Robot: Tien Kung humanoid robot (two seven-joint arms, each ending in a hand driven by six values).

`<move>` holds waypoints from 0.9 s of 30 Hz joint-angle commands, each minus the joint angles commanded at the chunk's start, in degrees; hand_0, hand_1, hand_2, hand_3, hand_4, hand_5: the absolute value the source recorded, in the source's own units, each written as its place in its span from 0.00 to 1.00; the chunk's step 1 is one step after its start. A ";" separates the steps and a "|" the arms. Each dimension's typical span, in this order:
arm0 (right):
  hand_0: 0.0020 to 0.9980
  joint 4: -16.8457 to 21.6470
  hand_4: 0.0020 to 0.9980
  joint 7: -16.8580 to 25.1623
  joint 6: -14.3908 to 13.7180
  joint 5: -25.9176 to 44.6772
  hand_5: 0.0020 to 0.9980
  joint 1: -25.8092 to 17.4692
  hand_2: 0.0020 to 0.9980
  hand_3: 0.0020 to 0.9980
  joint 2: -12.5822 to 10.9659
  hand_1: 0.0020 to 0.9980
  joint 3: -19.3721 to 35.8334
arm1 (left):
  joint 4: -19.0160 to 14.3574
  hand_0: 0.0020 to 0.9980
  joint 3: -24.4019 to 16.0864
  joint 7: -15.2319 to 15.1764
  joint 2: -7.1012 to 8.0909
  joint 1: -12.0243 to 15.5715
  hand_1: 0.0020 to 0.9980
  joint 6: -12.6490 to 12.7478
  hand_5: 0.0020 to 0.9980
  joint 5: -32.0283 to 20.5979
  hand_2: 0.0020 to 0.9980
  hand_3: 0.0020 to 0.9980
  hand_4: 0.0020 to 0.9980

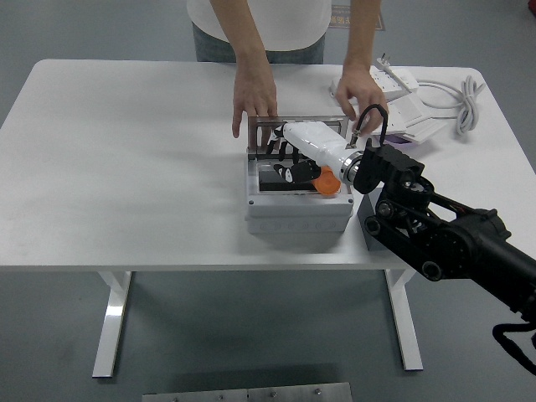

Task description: Fetch the battery,place it into the box,close the lid of the box

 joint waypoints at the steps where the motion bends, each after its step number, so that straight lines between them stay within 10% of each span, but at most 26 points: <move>1: 0.30 0.07 0.64 -0.05 0.01 0.18 0.07 0.03 0.49 0.59 -0.10 0.35 0.01 | -0.01 0.63 0.00 0.02 0.01 0.03 0.70 0.01 0.00 -0.03 0.57 0.54 0.50; 27: 0.12 5.14 0.59 -5.67 5.12 4.58 0.17 2.25 0.28 0.30 -4.77 0.22 1.37 | -0.31 0.63 -0.72 1.09 0.46 0.95 0.70 0.00 0.00 0.09 0.57 0.54 0.50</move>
